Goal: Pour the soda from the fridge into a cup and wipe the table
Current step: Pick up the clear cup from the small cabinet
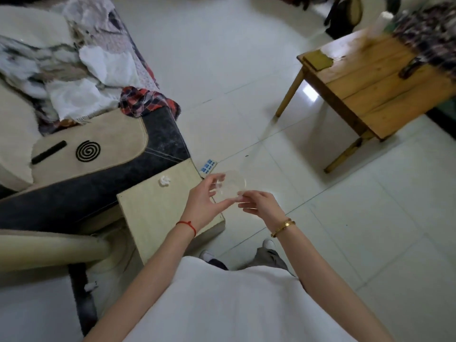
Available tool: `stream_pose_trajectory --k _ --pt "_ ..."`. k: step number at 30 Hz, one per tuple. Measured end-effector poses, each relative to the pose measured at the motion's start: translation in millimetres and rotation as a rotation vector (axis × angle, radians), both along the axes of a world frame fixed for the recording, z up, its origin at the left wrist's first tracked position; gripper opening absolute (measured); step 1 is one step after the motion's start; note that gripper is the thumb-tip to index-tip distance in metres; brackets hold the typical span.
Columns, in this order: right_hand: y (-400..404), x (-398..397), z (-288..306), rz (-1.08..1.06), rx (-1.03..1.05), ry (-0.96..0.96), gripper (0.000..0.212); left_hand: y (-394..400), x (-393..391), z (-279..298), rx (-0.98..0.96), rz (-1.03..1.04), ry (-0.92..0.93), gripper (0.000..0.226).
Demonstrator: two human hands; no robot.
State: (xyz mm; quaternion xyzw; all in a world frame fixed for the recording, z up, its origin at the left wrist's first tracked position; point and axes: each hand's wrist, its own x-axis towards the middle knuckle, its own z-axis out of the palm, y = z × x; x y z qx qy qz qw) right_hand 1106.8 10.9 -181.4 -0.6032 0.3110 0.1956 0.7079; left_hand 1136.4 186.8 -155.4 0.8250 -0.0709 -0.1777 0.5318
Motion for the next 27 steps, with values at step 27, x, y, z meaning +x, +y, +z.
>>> stream_pose_trajectory --k 27 --pt "-447 -194 47 -0.726 -0.075 -0.076 0.023 -512 -83 38 -0.088 -0.693 -0.095 0.057"
